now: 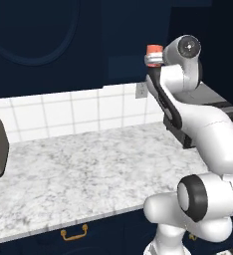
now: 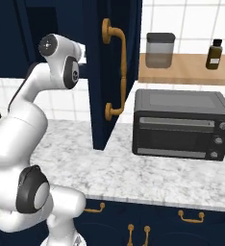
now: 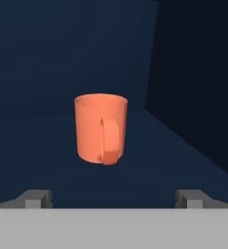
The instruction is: Gather all objects into one cabinet and sort the glasses and bowls to opposite sides.
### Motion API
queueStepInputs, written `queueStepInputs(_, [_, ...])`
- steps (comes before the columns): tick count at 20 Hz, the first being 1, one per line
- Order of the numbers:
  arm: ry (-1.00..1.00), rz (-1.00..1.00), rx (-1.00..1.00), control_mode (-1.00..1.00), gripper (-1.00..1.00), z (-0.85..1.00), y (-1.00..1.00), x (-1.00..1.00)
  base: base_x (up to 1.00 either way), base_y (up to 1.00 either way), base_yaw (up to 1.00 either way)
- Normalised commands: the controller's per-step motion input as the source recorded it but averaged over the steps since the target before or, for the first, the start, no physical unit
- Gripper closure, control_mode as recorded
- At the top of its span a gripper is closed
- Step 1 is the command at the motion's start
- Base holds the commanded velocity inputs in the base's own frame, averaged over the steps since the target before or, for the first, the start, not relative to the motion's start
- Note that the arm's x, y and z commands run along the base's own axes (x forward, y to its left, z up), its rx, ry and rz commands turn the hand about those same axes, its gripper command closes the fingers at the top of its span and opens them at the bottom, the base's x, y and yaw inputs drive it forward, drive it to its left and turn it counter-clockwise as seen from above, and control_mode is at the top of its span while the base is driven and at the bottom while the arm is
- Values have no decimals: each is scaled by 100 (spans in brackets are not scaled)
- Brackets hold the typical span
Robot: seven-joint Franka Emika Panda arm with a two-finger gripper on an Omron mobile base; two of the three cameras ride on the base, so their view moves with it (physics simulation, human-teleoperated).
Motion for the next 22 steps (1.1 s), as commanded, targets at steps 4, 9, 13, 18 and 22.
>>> queueStepInputs(4, [4,0,3,-100,-100,12,0,44,0,0,0])
queueStepInputs(9, [2,0,3,-100,-100,-1,-1,24,0,0,0])
queueStepInputs(13, [0,0,1,-100,-100,-21,-7,13,0,0,0])
queueStepInputs(18, [0,0,4,-100,-100,-12,-15,27,0,0,0])
queueStepInputs(22, [0,0,6,-100,-100,0,-6,41,0,0,0])
